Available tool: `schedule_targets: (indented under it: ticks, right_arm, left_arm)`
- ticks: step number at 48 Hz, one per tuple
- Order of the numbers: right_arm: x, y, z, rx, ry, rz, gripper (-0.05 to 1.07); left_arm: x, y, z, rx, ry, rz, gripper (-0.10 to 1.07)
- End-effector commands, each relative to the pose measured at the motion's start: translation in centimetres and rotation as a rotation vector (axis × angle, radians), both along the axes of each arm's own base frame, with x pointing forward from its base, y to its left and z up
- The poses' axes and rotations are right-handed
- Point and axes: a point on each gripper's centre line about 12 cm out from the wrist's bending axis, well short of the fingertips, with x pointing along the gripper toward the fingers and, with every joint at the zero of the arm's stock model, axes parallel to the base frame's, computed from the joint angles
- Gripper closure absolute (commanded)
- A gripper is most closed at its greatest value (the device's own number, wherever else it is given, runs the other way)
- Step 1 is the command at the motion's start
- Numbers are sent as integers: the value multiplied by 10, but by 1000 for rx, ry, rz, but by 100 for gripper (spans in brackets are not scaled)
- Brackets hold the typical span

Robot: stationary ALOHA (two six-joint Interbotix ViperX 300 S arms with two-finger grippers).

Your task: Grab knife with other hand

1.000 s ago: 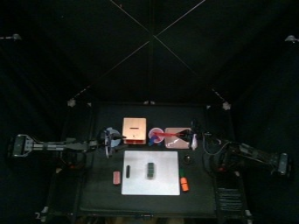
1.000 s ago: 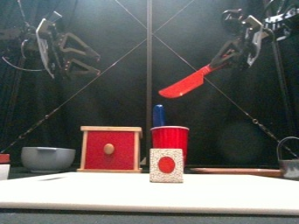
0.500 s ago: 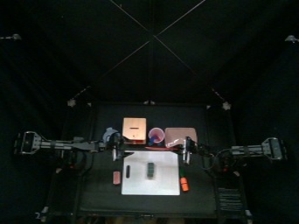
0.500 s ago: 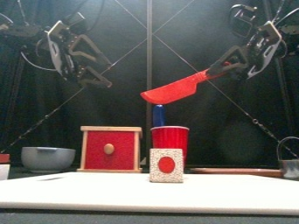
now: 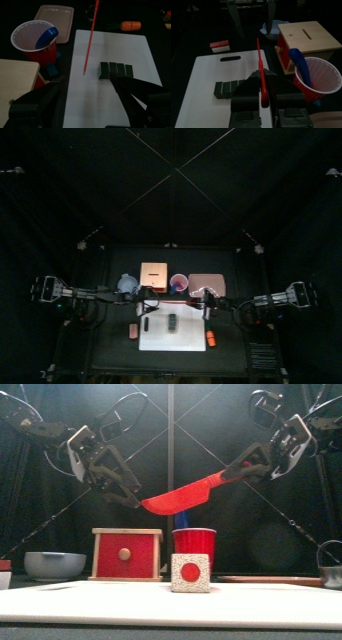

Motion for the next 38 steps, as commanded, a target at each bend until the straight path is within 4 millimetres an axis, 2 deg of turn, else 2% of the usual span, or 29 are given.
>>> schedule_targets:
  ticks: [1,11,28,38]
  right_arm:
    - [5,2,12,1,-43,2,87]
    - [10,5,9,0,-59,1,87]
    - [13,7,6,4,-53,0,87]
    - [14,7,6,4,-56,-1,87]
  left_arm:
    - [9,-1,6,22,-33,-15,-4]
    - [17,-1,0,35,-67,-25,-3]
    - [24,-1,-9,34,-71,-26,11]
    - [26,-1,-9,34,-80,-26,12]
